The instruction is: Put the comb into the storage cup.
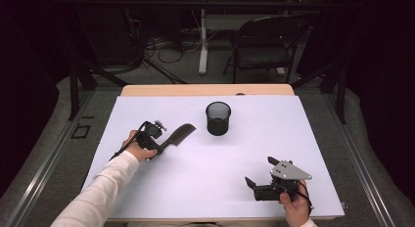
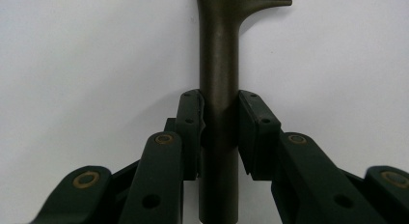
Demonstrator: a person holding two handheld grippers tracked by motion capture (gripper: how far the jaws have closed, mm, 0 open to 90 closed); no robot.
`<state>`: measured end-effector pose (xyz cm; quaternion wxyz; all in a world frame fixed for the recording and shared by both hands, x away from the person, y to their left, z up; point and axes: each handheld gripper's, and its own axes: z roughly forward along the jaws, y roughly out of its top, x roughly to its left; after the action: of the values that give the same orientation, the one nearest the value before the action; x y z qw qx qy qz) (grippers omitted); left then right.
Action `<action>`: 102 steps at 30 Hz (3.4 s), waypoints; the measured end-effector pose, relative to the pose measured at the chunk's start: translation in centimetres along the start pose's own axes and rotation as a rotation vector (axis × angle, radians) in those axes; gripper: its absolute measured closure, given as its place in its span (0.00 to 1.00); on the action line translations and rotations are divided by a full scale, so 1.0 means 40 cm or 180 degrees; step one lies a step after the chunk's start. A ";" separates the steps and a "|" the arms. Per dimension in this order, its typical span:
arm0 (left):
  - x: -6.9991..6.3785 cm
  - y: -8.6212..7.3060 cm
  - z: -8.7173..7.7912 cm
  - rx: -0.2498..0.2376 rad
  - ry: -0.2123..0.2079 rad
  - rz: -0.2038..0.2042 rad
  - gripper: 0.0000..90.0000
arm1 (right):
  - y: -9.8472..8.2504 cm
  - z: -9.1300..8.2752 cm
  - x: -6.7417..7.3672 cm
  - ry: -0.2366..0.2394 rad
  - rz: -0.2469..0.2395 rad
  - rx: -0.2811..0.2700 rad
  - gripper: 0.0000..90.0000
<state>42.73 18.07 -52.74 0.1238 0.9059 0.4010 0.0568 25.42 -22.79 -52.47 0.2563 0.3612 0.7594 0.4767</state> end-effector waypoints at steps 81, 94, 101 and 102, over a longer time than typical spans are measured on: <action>-0.040 -0.046 -0.161 -0.1688 -0.0025 -0.0567 0.80 | -0.002 0.006 0.003 0.0002 -0.0038 0.0035 0.00; -0.080 -0.038 -0.193 -0.1961 -0.0026 -0.0498 0.80 | -0.002 0.005 0.003 0.0000 -0.0041 0.0028 0.00; -0.095 -0.034 -0.193 -0.2126 -0.0002 -0.0530 0.80 | -0.002 0.004 0.003 -0.0004 -0.0024 0.0024 0.00; -0.099 -0.034 -0.193 -0.2168 0.0013 -0.0530 0.80 | -0.002 0.003 0.002 -0.0003 -0.0026 0.0016 0.00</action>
<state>37.54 17.42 -45.68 0.4224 0.7767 0.4317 0.1788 25.43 -22.69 -52.61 0.2577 0.3590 0.7619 0.4735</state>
